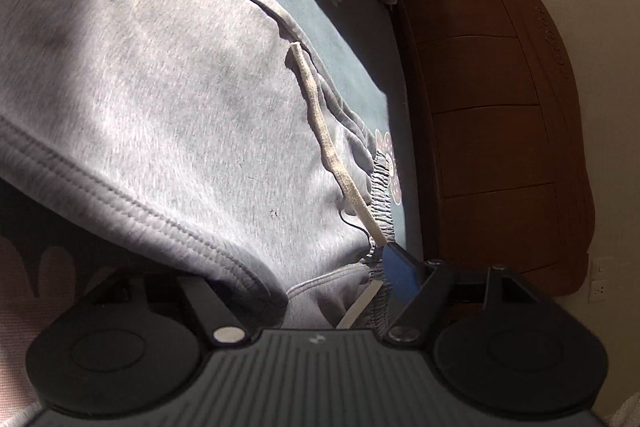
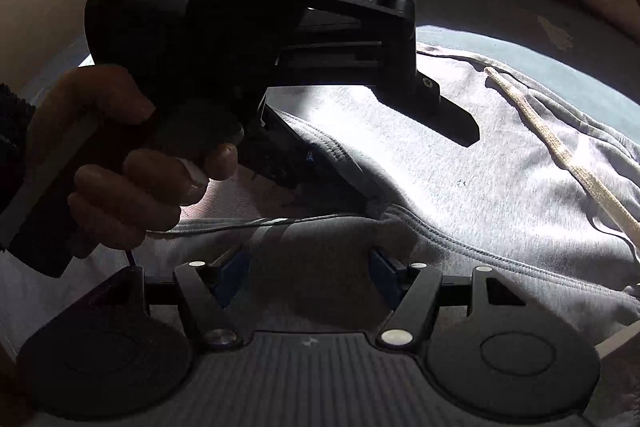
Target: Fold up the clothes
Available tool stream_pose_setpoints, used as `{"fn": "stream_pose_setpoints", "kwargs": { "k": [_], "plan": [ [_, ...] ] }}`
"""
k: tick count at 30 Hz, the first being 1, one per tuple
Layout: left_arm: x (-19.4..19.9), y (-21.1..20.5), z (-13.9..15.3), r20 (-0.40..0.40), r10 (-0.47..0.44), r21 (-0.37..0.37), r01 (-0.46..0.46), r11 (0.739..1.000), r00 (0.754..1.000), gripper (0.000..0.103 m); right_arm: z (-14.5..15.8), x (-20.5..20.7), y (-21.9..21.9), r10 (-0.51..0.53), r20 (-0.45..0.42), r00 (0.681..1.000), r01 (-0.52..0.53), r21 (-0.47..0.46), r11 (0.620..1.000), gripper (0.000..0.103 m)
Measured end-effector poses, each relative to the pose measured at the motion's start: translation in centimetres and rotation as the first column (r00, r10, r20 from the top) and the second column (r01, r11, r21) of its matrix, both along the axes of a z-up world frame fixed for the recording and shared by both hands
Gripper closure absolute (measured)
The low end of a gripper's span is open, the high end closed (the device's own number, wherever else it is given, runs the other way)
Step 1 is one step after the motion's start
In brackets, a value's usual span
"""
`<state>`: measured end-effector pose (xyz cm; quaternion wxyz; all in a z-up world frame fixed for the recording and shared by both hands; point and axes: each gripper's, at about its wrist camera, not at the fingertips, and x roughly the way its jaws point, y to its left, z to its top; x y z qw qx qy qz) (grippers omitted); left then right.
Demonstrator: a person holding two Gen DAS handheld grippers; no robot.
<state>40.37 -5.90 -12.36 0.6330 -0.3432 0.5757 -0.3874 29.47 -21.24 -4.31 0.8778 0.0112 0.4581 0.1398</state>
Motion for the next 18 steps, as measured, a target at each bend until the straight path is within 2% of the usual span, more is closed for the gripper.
{"fn": "stream_pose_setpoints", "kwargs": {
  "k": [7,11,13,16,18],
  "plan": [
    [0.2,0.6,0.5,-0.047,-0.008,0.003,0.009,1.000,0.999,0.029,-1.7,1.4,0.8,0.014,-0.031,0.999,-0.016,-0.079,0.997,0.032],
    [0.3,0.8,0.4,-0.047,0.008,0.007,-0.007,1.000,0.999,0.029,-0.6,0.2,1.3,0.027,-0.014,1.000,-0.028,-0.079,0.996,0.032],
    [0.3,0.8,0.4,-0.052,0.014,0.003,-0.014,1.000,0.999,0.029,-0.2,-0.4,2.1,0.059,0.024,0.998,-0.057,-0.089,0.994,0.032],
    [0.2,1.2,0.4,-0.060,0.020,0.013,-0.019,1.000,0.998,0.029,-1.5,0.8,3.7,0.097,0.044,0.994,-0.088,-0.161,0.983,0.032],
    [0.1,1.6,0.5,-0.063,0.024,0.034,-0.022,0.999,0.998,0.029,-2.7,2.3,4.2,0.095,0.031,0.995,-0.089,-0.164,0.982,0.031]
  ]
}}
